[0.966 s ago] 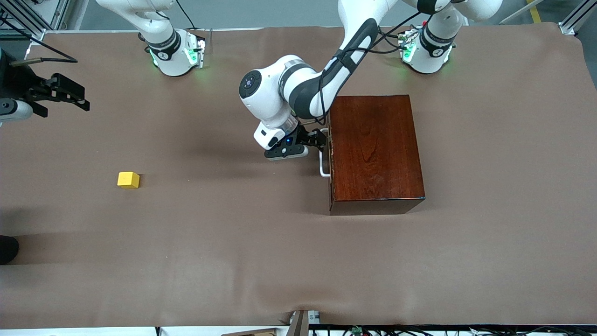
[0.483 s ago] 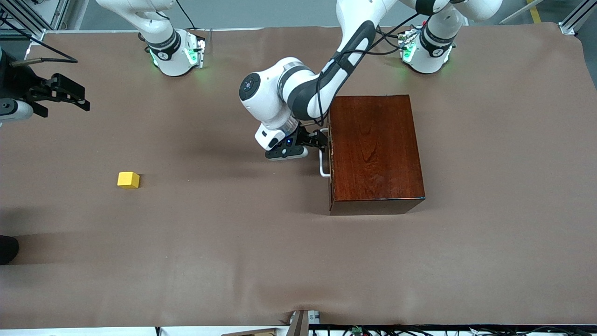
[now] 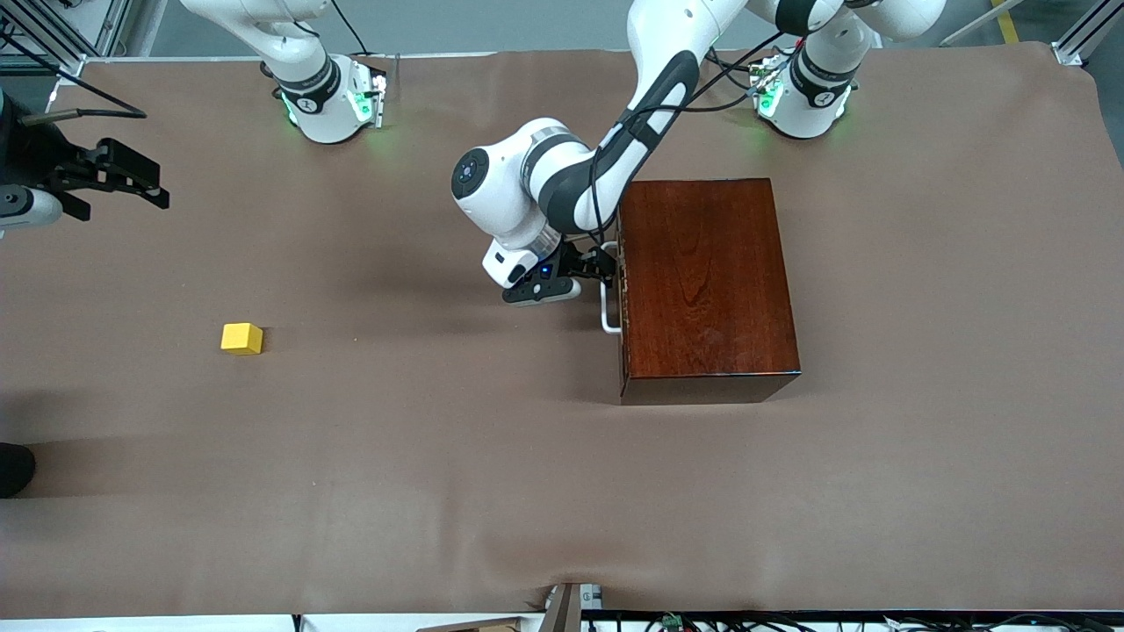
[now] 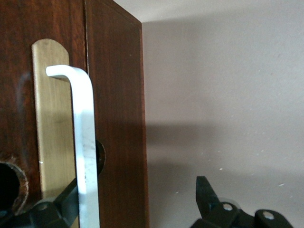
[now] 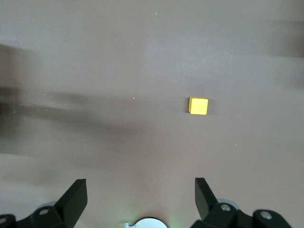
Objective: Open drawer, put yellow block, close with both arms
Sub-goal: 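Pull the drawer open with the left gripper while the right gripper reaches out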
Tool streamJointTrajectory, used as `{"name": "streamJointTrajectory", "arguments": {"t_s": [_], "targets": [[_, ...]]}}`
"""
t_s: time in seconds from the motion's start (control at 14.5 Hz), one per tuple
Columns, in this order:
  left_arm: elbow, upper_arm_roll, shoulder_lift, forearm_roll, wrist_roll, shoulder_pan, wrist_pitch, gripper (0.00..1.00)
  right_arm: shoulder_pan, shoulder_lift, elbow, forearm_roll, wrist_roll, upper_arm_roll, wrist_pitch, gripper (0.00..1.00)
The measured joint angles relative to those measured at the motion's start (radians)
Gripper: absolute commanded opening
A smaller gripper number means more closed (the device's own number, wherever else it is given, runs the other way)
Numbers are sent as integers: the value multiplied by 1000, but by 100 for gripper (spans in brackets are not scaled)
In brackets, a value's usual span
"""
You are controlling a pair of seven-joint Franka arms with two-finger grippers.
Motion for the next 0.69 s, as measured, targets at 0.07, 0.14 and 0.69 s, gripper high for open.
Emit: {"name": "streamJointTrajectory", "arguments": {"t_s": [0.07, 0.14, 0.69], "targets": [[0, 0, 0, -2, -19, 0, 18, 100, 0, 0, 0, 0, 0, 0, 0, 100], [0, -1, 0, -5, -38, 0, 34, 100, 0, 0, 0, 0, 0, 0, 0, 100], [1, -1, -4, -28, -171, 0, 114, 100, -3, 0, 0, 0, 0, -1, 0, 100]]}}
